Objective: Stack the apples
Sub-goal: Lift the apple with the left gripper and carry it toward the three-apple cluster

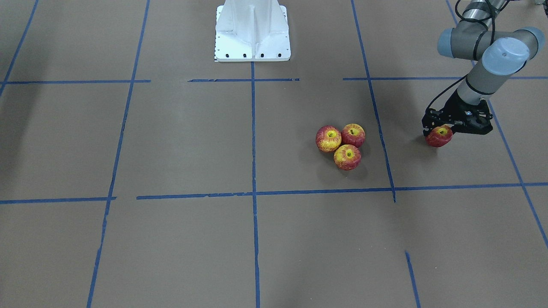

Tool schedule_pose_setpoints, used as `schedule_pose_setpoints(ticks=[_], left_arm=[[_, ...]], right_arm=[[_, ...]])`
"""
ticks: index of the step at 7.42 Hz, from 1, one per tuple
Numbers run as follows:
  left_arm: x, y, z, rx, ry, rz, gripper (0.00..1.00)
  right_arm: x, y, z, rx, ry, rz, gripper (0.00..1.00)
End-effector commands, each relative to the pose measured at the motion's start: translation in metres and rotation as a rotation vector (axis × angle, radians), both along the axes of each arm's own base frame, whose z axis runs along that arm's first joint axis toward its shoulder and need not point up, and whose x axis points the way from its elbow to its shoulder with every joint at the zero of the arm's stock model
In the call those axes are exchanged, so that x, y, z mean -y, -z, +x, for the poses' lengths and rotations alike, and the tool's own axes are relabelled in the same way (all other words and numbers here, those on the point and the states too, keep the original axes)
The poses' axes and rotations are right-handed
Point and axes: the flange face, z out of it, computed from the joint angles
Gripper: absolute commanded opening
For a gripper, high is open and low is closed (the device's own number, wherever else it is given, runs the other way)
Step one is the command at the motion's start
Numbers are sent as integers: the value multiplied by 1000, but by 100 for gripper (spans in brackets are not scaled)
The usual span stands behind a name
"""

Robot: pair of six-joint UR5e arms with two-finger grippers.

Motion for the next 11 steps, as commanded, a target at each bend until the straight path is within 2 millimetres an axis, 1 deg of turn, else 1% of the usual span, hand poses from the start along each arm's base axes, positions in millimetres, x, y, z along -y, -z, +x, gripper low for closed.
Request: schedule_pose_setpoints(ticks=[1,2,4,5,6,7,8,9,10,11], left_arm=[[2,46,1,-24,11,-6,24],[11,76,8,-33,46,-31,24],[42,149,35,-81,145,-110,23],[55,182,48,-90,177,-146,22],[60,201,57,-99,208,-185,22],[56,212,72,-107,229,-225,22],[54,219,95,-80,270,-235,22],[44,225,116,-73,270,-250,21],[35,228,127,-79,268,-270,22],[33,233,133,-85,265,-275,22]], right_arm=[[0,0,0,0,0,0,100],[0,0,0,0,0,0,100],[0,0,0,0,0,0,100],[0,0,0,0,0,0,100],[0,0,0,0,0,0,100],[0,0,0,0,0,0,100],[0,0,0,0,0,0,100],[0,0,0,0,0,0,100],[0,0,0,0,0,0,100],[0,0,0,0,0,0,100]])
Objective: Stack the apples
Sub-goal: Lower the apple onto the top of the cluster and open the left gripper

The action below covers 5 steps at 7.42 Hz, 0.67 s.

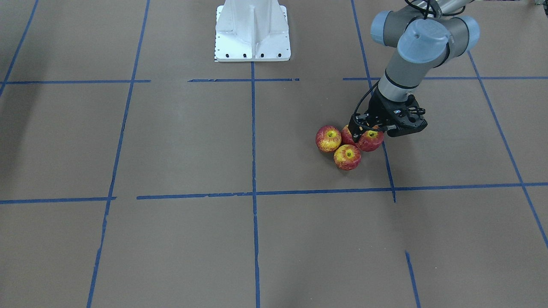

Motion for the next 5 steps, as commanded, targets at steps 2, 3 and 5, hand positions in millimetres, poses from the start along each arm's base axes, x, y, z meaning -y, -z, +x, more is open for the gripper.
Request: schedule_pose_setpoints(ticks=[2,3,5], left_arm=[[-8,14,19,-17,-3,-15,22],[-8,12,20,-15,-5,-17,22],[-9,13,26,-15,-11,-18,25]], right_arm=[[0,0,0,0,0,0,100],[0,0,0,0,0,0,100],[0,0,0,0,0,0,100]])
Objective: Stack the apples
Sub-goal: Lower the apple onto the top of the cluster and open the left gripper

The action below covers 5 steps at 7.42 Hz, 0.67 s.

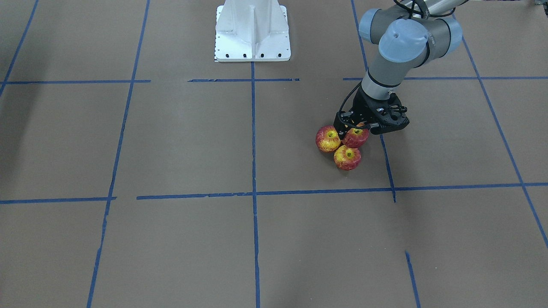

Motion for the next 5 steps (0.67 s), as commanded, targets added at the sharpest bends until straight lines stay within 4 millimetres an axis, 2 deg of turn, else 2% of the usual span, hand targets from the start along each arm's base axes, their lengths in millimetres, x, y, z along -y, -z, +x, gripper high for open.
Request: schedule_pose_setpoints(ticks=[1,2,4,5], left_arm=[[-3,-3,8,4,-11,-5,35],[-4,-3,10,4,-14,-5,44],[-6,-5,13,9,-22,-8,52],[-6,-5,13,9,-21,-6,62]], right_arm=[[0,0,0,0,0,0,100],[0,0,0,0,0,0,100],[0,0,0,0,0,0,100],[0,0,0,0,0,0,100]])
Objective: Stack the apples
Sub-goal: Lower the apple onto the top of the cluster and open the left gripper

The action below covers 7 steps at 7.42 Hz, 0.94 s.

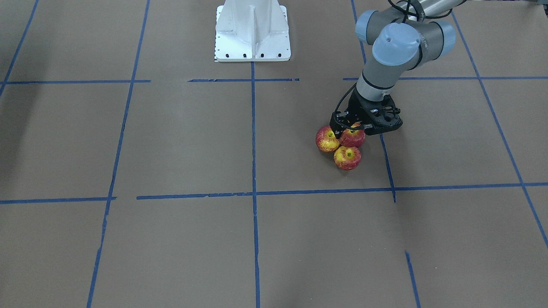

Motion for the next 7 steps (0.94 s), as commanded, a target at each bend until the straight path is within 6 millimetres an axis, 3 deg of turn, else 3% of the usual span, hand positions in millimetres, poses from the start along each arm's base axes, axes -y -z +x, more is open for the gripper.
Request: schedule_pose_setpoints(ticks=[1,5,7], left_arm=[[0,0,1,0,-1,2,70],[-1,2,0,-3,-1,4,99],[-3,3,-2,-7,-3,7,99]], right_arm=[[0,0,0,0,0,0,100],[0,0,0,0,0,0,100],[0,0,0,0,0,0,100]])
